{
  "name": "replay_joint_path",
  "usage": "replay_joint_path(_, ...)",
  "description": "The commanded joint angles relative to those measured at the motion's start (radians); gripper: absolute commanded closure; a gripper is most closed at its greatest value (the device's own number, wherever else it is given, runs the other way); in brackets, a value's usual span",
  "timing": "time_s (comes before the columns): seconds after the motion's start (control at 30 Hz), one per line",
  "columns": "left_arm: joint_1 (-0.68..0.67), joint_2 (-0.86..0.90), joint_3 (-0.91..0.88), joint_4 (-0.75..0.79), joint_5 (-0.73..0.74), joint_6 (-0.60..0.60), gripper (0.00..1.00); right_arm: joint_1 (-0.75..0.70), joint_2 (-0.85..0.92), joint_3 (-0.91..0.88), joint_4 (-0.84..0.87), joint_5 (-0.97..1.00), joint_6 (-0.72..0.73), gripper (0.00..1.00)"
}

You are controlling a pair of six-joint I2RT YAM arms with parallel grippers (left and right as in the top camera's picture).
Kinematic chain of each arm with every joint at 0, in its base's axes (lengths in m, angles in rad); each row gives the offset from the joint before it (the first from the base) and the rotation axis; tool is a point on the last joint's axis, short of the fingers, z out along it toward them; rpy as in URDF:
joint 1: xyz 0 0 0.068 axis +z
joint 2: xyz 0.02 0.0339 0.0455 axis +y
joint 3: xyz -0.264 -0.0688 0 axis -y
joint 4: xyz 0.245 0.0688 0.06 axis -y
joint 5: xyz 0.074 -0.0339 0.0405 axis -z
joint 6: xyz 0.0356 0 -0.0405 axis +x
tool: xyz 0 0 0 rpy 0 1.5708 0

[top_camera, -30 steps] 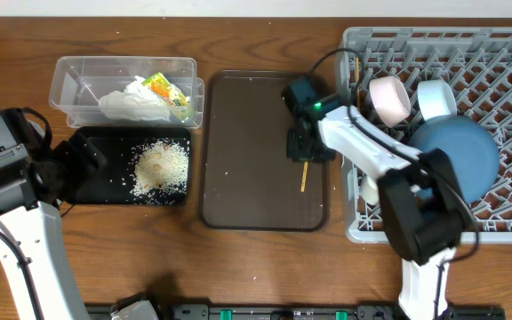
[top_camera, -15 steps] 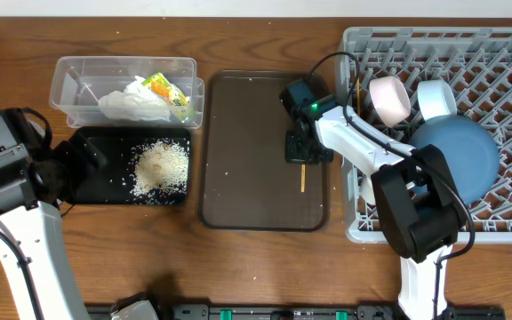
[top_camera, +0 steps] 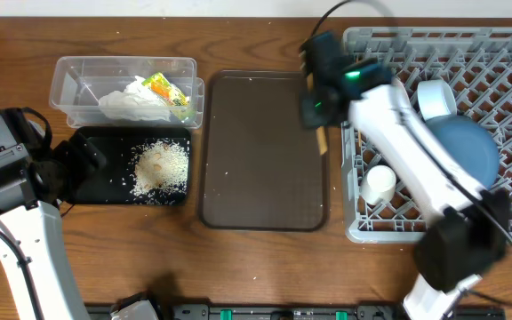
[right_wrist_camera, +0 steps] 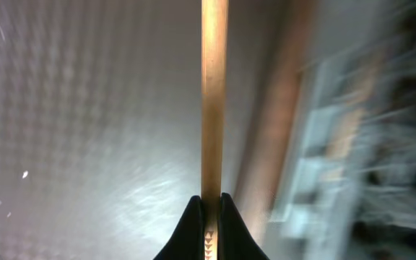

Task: Sort waste into correct bins and load items into the dishwasher rack
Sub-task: 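Carry the second chopstick to the rack and release it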

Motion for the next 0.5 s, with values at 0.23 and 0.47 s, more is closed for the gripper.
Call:
replay_joint_path(0.23,0.004,0.002,0.014,-0.003,-0.016,0.002,0.08,-0.158,0.024,-0.044,0.027,0.08,-0.191,0.99)
replay_joint_path(0.47,0.004,0.002,0.014,-0.003,-0.016,0.002,0.08,-0.165,0.097,-0.053,0.071,0.047,-0.233,0.99)
